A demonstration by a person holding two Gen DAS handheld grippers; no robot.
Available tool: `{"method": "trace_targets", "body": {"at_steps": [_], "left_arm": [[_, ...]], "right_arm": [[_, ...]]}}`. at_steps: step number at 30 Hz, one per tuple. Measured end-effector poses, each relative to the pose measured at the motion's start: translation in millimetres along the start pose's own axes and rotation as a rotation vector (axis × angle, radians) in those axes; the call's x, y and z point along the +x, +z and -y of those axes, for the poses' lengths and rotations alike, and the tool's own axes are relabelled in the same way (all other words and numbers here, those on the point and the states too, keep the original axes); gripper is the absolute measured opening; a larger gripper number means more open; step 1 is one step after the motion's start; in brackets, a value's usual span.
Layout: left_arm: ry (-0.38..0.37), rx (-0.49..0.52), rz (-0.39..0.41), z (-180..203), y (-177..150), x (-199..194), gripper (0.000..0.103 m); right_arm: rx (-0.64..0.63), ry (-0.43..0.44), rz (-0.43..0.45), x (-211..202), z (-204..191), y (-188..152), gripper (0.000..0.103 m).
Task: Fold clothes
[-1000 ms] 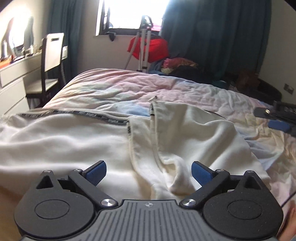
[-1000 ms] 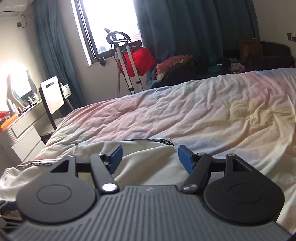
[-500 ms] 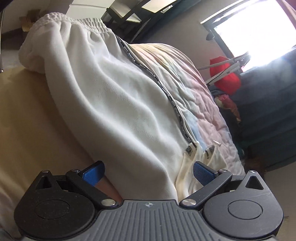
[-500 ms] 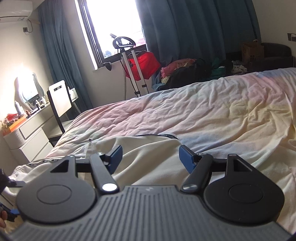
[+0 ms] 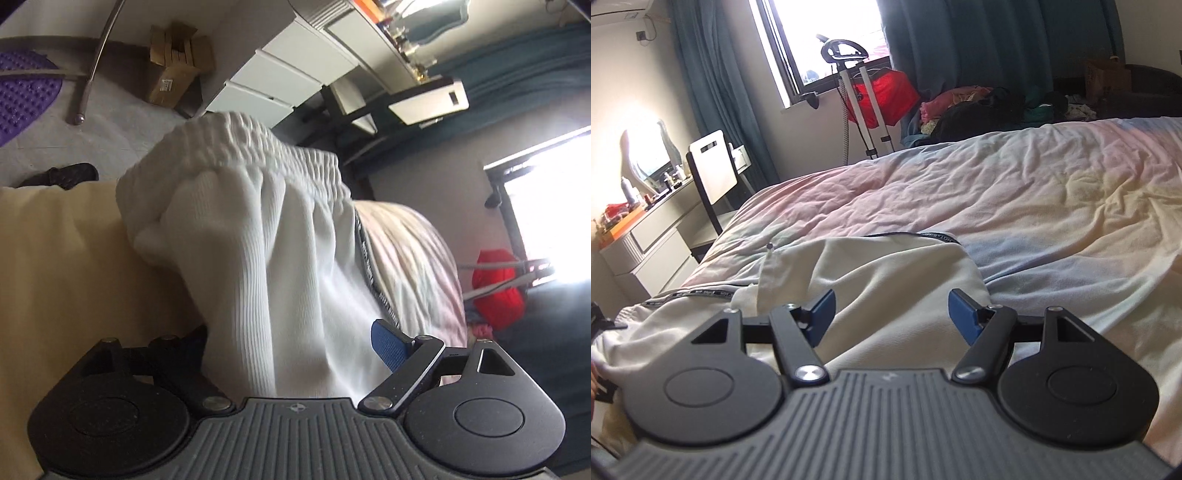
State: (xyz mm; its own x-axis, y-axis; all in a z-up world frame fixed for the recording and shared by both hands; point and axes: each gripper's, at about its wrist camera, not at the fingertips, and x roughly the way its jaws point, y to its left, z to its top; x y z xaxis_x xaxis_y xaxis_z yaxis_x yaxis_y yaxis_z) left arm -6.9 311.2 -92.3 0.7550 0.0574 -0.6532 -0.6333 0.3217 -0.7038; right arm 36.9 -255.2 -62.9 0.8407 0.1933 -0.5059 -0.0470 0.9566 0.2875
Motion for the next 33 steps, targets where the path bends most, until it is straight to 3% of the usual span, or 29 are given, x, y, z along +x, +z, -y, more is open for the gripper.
{"method": "trace_targets", "body": {"at_steps": [3,5,8,9,12,16,20,23,26,30,33], "left_arm": [[0.028,-0.002,0.040,-0.7,16.2,10.0,0.071],[0.055,0.021,0.072,0.5,23.4,16.2,0.069],[0.091,0.073,0.096,8.0,23.7,20.0,0.056],[0.087,0.078,0.114,9.7,22.6,17.3,0.047],[0.098,0.183,0.189,27.4,16.7,16.7,0.024],[0.068,0.327,0.294,56.7,-1.4,2.4,0.018],[0.003,0.508,0.439,94.8,-36.6,-23.2,0.017],[-0.078,0.638,0.567,128.8,-76.6,-46.4,0.017],[-0.099,0.750,0.674,168.1,-126.5,-63.6,0.016],[-0.219,0.812,0.698,212.6,-193.1,-79.8,0.015],[-0.332,0.878,0.695,244.2,-258.9,-84.4,0.014]], "right_arm": [[-0.051,0.098,-0.020,2.4,-13.3,-3.3,0.071],[-0.103,0.163,-0.046,5.8,-25.5,-9.9,0.071],[-0.206,0.226,-0.145,20.2,-48.7,-25.8,0.071],[-0.244,0.245,-0.183,26.0,-56.8,-32.5,0.070],[-0.385,0.222,-0.244,41.3,-81.1,-57.0,0.071],[-0.439,0.194,-0.231,40.7,-92.2,-64.8,0.071],[-0.348,0.183,-0.108,10.0,-74.6,-40.8,0.069],[-0.339,0.103,0.038,-15.8,-60.7,-22.8,0.069],[-0.343,-0.002,0.213,-41.0,-46.0,-7.2,0.069],[-0.299,-0.088,0.400,-69.5,-20.1,15.6,0.069],[-0.162,-0.108,0.454,-78.8,12.3,31.2,0.069]]}}
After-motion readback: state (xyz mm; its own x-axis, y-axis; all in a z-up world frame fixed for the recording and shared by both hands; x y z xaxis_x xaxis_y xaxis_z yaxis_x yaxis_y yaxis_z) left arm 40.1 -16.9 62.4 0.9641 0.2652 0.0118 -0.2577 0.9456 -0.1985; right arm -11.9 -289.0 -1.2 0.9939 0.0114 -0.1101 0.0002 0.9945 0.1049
